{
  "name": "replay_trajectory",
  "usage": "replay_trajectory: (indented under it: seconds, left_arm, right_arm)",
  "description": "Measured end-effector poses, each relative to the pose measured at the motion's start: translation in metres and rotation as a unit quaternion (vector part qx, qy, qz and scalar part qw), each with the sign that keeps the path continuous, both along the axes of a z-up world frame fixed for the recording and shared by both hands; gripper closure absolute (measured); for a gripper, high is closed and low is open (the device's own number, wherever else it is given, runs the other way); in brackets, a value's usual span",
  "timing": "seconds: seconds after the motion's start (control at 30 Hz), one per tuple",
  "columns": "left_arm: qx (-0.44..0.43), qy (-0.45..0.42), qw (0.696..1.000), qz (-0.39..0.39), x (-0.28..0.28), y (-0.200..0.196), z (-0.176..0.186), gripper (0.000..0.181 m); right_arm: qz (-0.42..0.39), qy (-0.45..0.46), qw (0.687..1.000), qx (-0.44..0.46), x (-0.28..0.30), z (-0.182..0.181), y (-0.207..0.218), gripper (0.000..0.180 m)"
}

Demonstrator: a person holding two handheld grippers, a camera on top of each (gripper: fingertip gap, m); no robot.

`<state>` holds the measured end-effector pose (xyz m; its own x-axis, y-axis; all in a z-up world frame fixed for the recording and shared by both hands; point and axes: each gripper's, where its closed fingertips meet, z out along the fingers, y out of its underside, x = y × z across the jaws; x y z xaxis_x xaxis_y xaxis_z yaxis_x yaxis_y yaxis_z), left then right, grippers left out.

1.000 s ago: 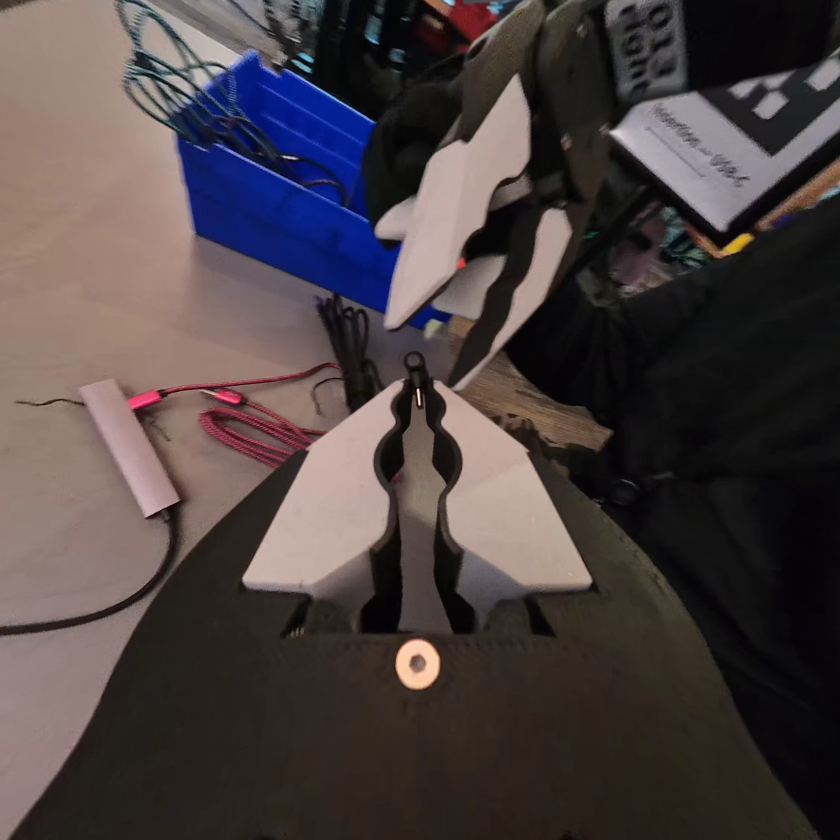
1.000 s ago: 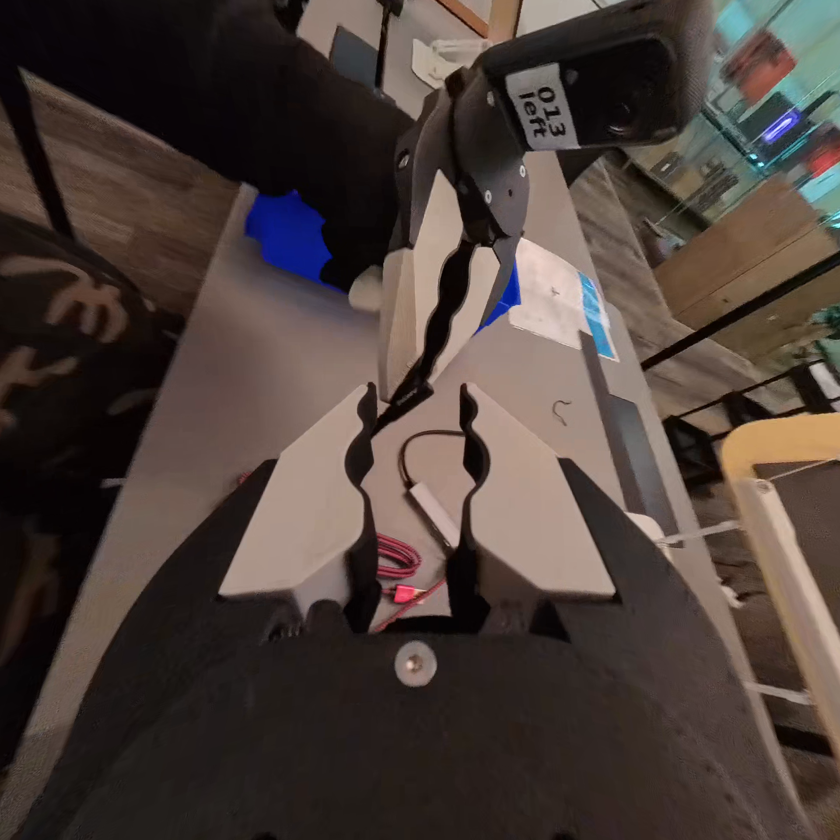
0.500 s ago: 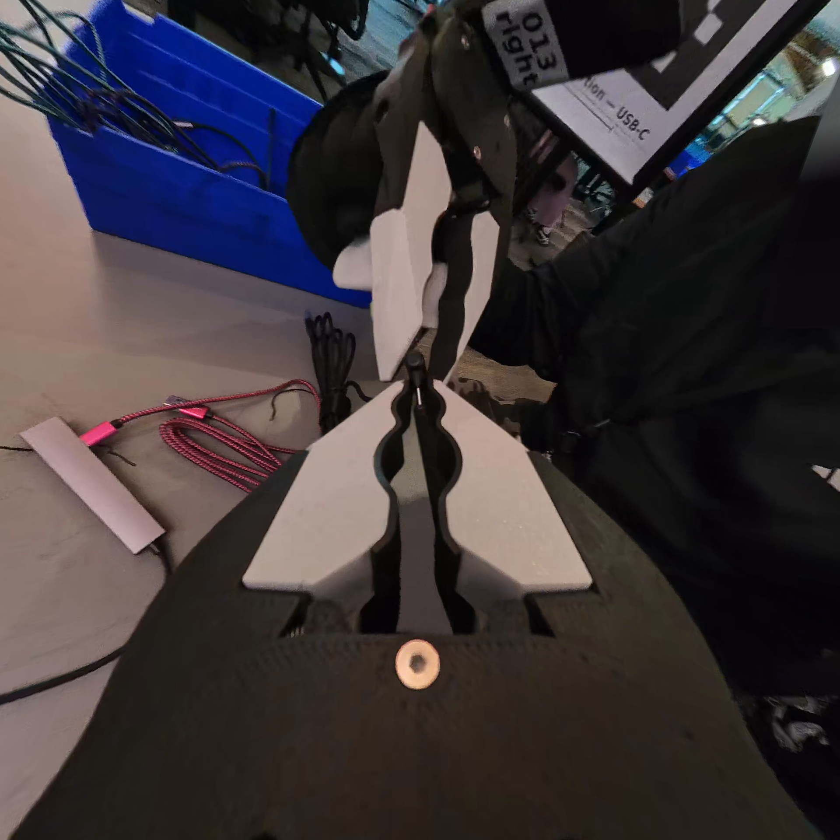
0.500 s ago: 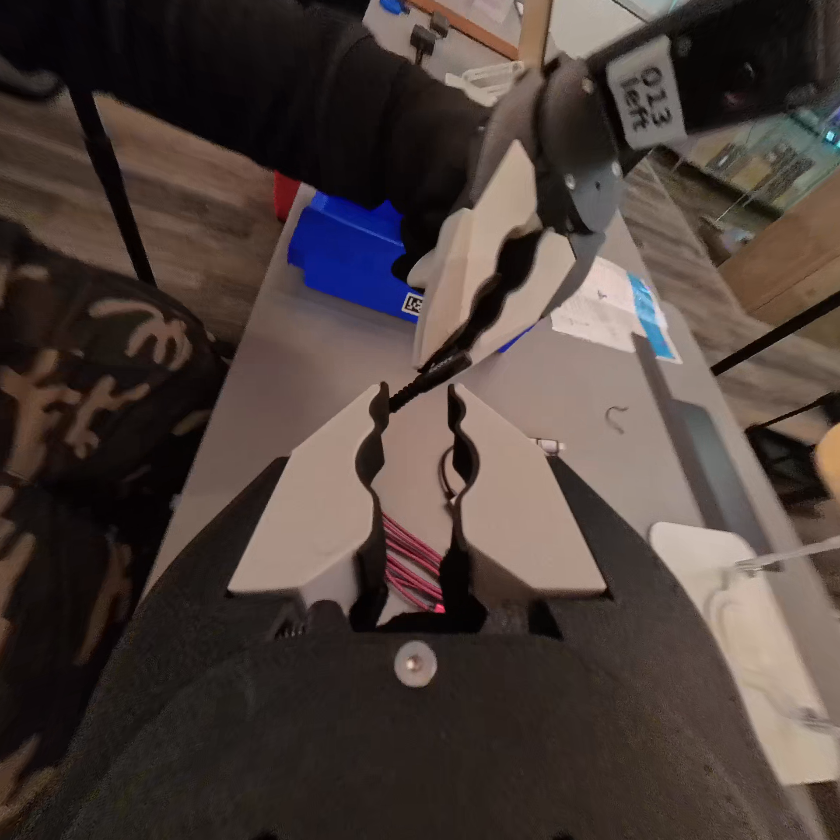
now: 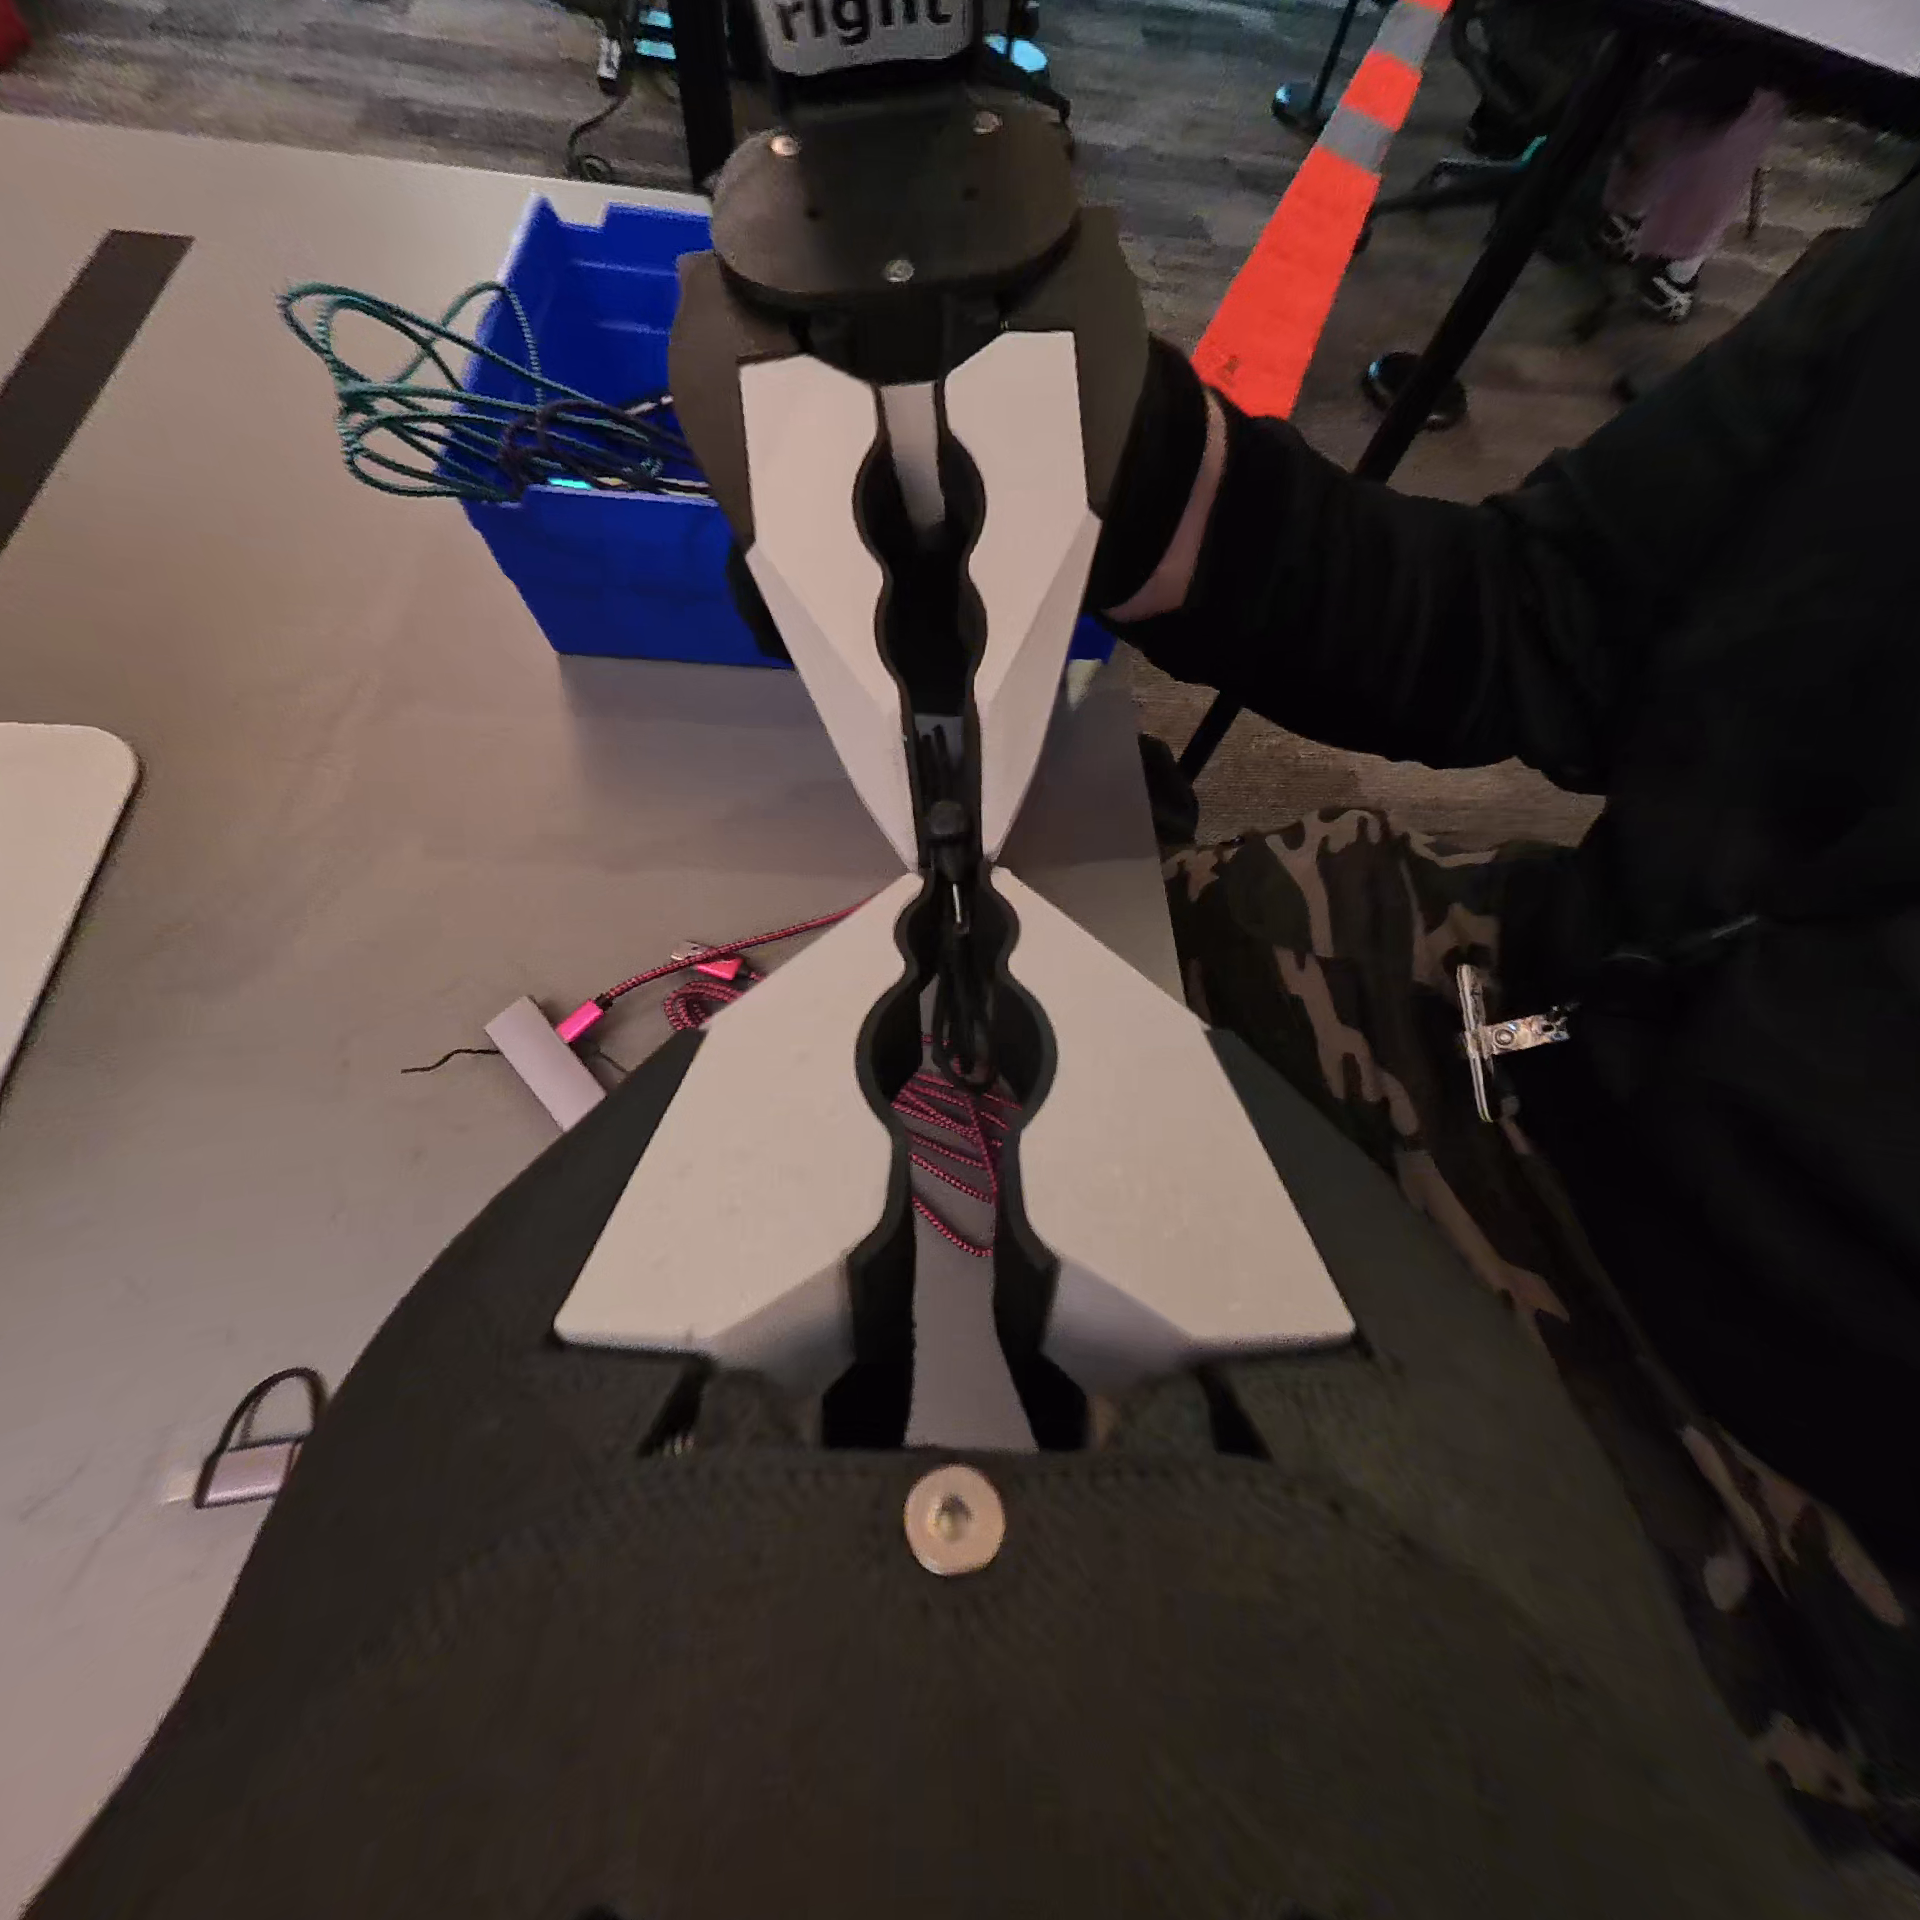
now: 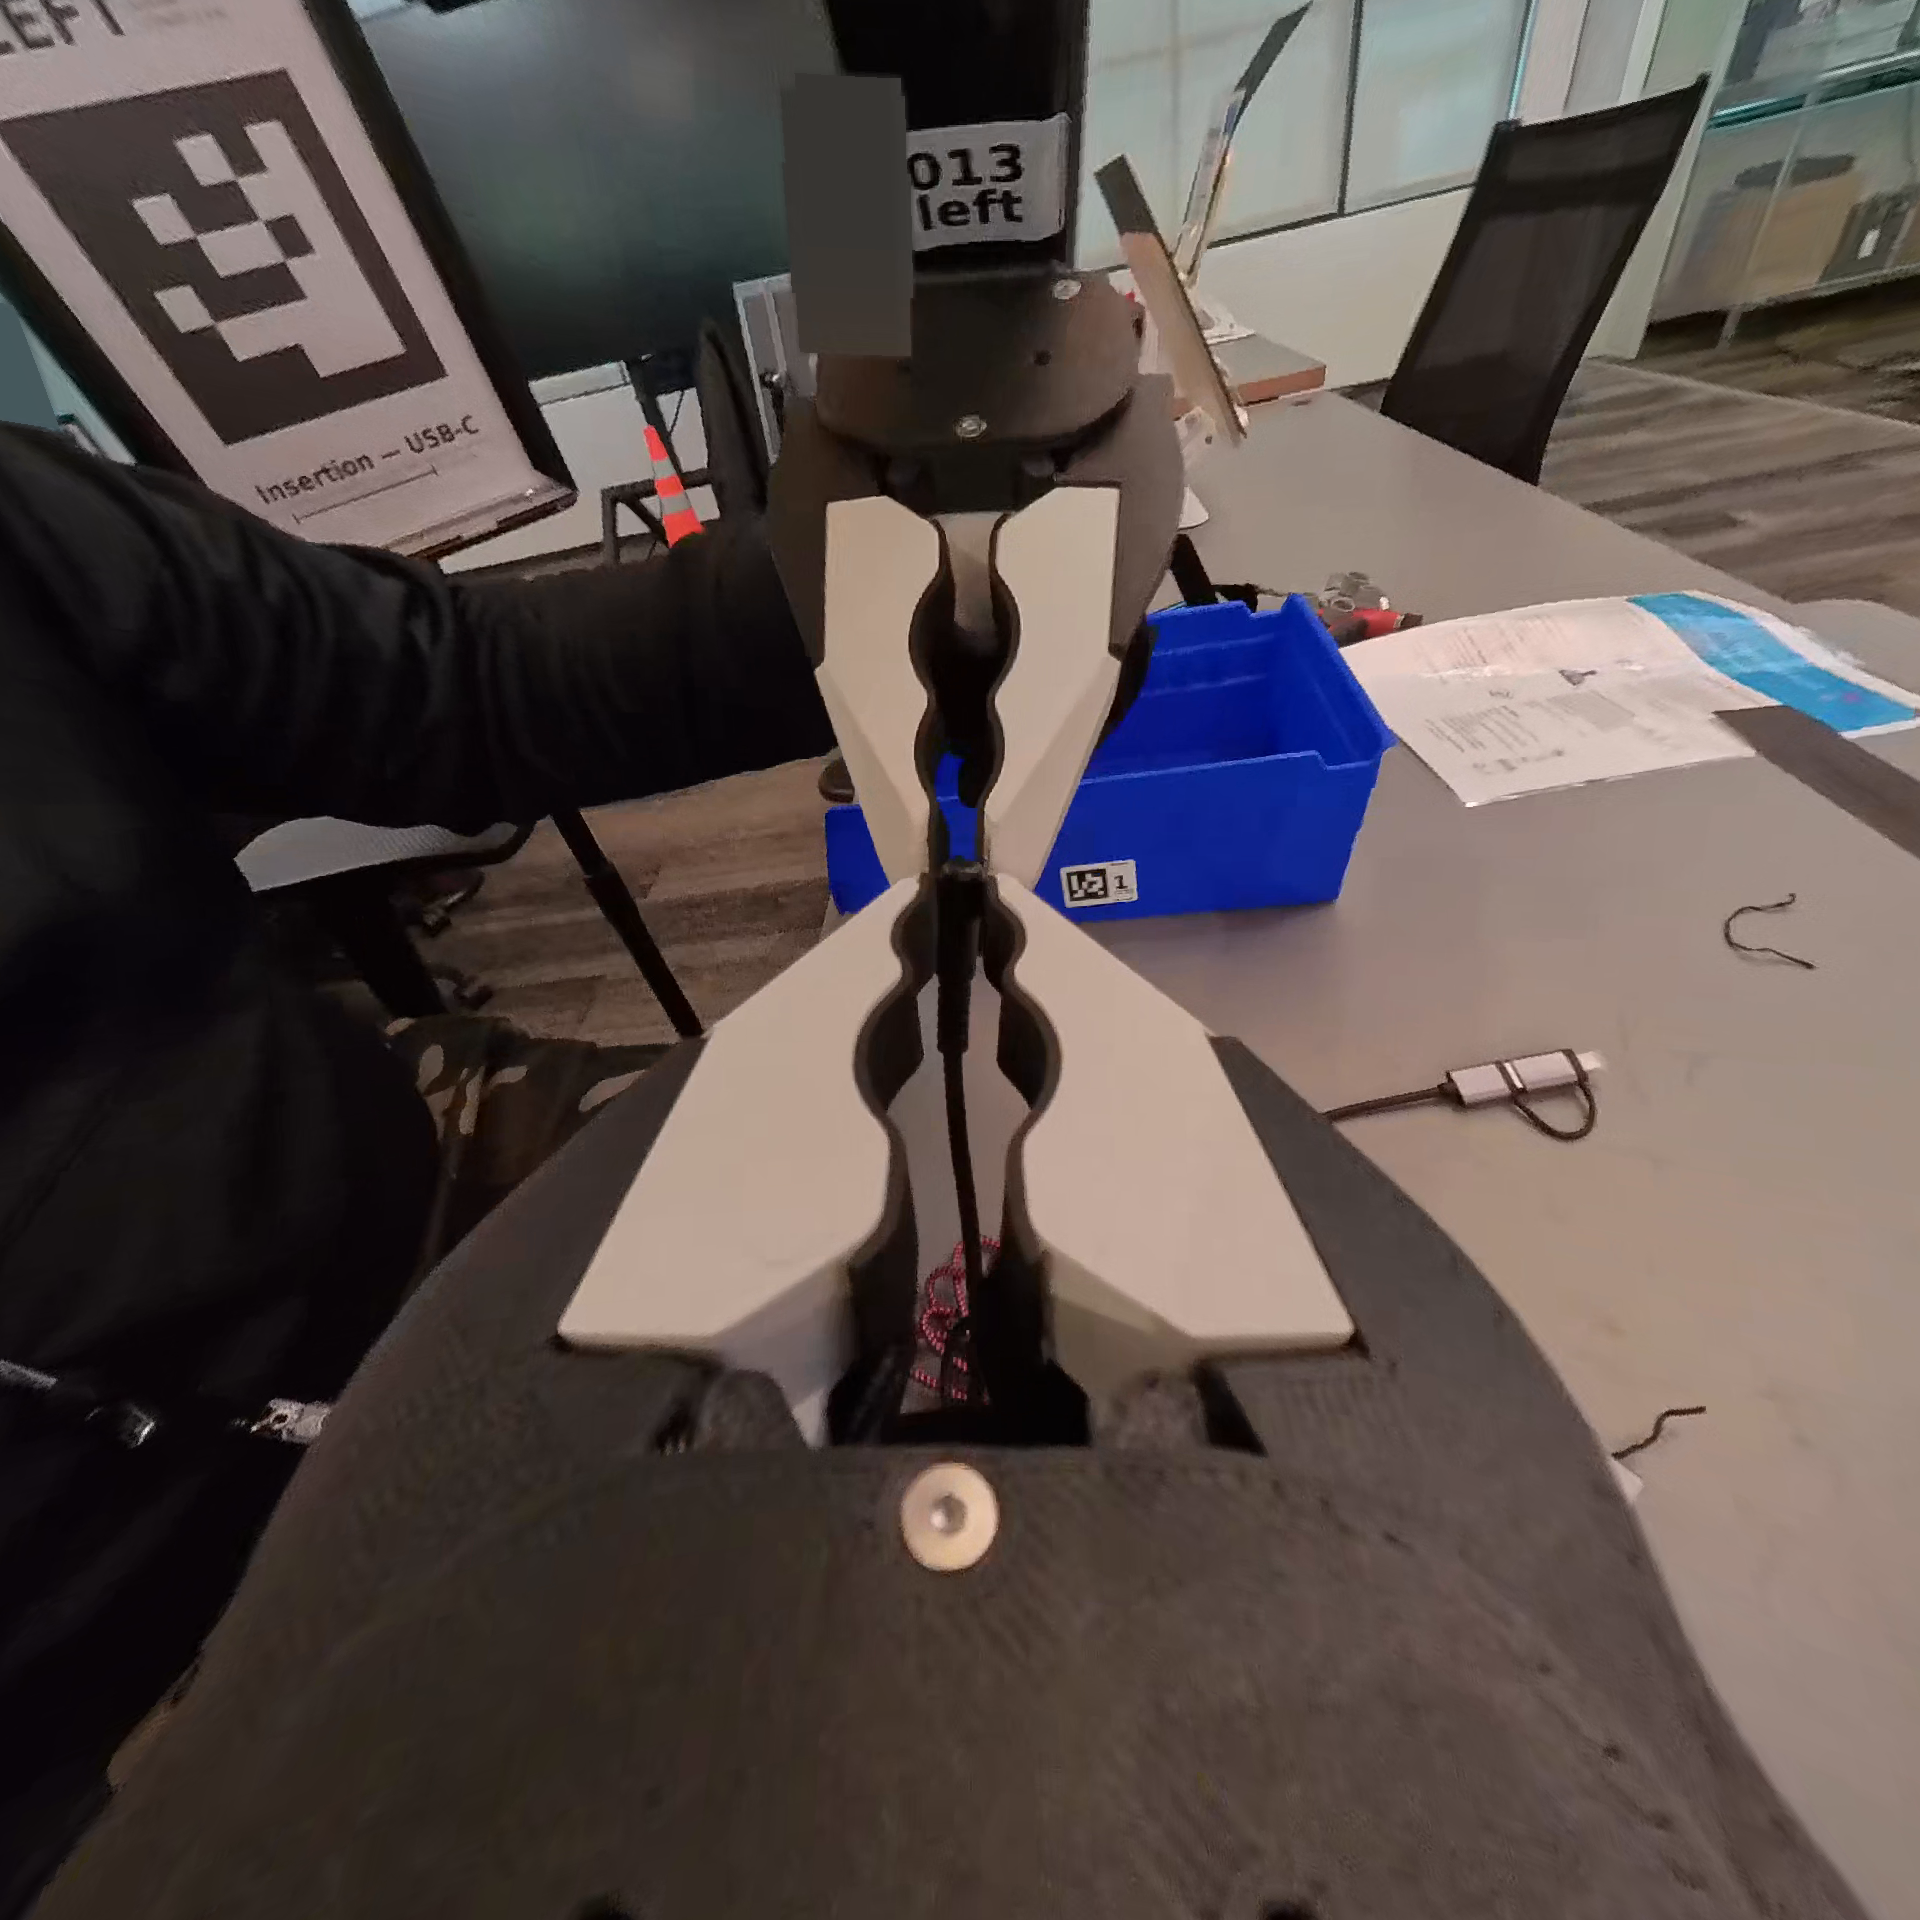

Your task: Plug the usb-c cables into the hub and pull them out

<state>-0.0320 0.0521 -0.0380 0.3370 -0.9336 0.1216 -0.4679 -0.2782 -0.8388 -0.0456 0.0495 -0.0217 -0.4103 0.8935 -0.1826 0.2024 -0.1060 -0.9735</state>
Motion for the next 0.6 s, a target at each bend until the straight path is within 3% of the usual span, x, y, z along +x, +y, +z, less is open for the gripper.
replay_trajectory:
  seconds: [0.13, 0.5, 0.6]
  left_arm:
    - [0.021, -0.014, 0.999, 0.025, -0.002, 0.005, 0.009, 0.176]
    - [0.050, -0.038, 0.997, 0.041, 0.004, 0.009, 0.014, 0.181]
    - [0.056, -0.048, 0.996, 0.044, 0.007, 0.010, 0.015, 0.181]
  right_arm:
    - [-0.001, 0.024, 0.999, -0.036, 0.003, 0.010, 0.006, 0.175]
    - [-0.007, 0.034, 0.999, -0.039, 0.006, 0.013, 0.011, 0.169]
    - [-0.005, 0.039, 0.998, -0.042, 0.005, 0.014, 0.010, 0.174]
